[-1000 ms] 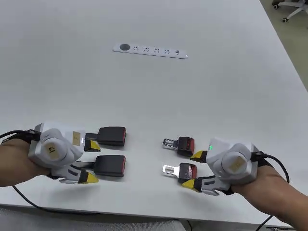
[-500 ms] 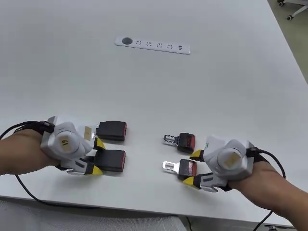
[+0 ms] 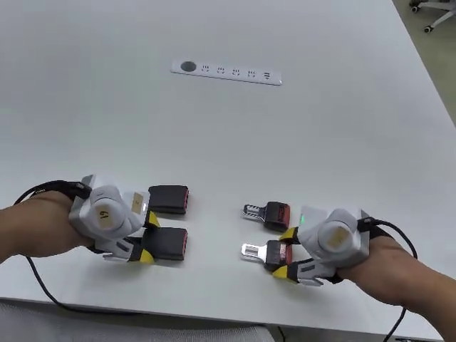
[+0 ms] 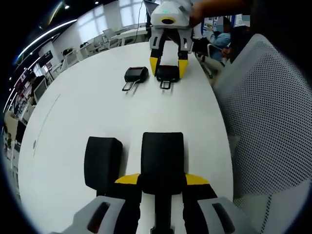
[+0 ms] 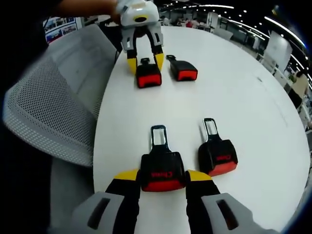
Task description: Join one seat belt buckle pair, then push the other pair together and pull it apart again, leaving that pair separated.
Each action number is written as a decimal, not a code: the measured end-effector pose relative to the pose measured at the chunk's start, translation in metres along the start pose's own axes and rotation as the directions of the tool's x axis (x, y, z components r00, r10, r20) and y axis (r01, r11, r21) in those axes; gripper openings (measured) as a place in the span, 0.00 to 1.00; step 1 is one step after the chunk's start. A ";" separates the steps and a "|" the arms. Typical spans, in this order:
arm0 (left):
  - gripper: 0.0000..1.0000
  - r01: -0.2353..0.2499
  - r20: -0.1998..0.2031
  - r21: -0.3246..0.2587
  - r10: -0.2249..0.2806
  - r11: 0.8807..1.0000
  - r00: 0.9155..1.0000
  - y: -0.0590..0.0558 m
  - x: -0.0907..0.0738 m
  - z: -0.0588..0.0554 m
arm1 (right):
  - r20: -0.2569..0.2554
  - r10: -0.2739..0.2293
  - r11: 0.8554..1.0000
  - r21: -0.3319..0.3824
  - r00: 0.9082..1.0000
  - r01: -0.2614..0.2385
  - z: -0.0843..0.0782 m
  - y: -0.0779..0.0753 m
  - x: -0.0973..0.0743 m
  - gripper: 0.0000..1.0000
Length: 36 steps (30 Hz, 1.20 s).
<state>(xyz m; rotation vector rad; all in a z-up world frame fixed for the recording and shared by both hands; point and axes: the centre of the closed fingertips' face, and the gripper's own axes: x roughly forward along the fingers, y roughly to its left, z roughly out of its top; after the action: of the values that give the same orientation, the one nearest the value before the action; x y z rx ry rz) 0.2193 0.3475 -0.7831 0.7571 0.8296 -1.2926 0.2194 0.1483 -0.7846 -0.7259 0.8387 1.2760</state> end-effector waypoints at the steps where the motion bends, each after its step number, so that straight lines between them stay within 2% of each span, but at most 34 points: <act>1: 0.33 -0.003 0.010 -0.011 0.003 1.000 1.000 0.000 0.000 0.000 | -0.002 0.003 1.000 0.000 1.000 -0.003 0.000 0.000 0.000 0.33; 4: 0.33 -0.008 0.015 -0.013 0.008 1.000 1.000 -0.001 0.000 0.002 | -0.010 0.013 1.000 -0.019 1.000 -0.013 0.002 -0.001 0.001 0.33; 12: 0.33 0.001 -0.007 0.006 -0.001 1.000 1.000 -0.002 -0.001 0.001 | -0.034 0.024 0.999 -0.030 0.999 -0.025 0.003 -0.001 0.002 0.33; 21: 0.33 0.013 -0.029 0.020 -0.012 1.000 1.000 -0.002 0.000 0.001 | -0.023 -0.003 1.000 0.008 1.000 0.004 0.012 -0.004 0.008 0.33; 27: 0.33 0.024 -0.026 0.016 -0.023 1.000 0.999 -0.003 0.000 0.001 | 0.016 -0.004 1.000 0.009 1.000 0.004 0.032 0.005 0.019 0.33; 36: 0.33 0.027 -0.053 0.022 -0.025 0.999 0.998 -0.004 0.001 0.003 | 0.046 -0.002 1.000 -0.009 0.999 0.002 0.064 0.016 0.036 0.33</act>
<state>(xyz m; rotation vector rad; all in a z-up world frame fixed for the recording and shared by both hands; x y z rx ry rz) 0.2160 0.3438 -0.7830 0.8033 0.8706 -1.3118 0.2155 0.2231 -0.7826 -0.7020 0.7955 1.2906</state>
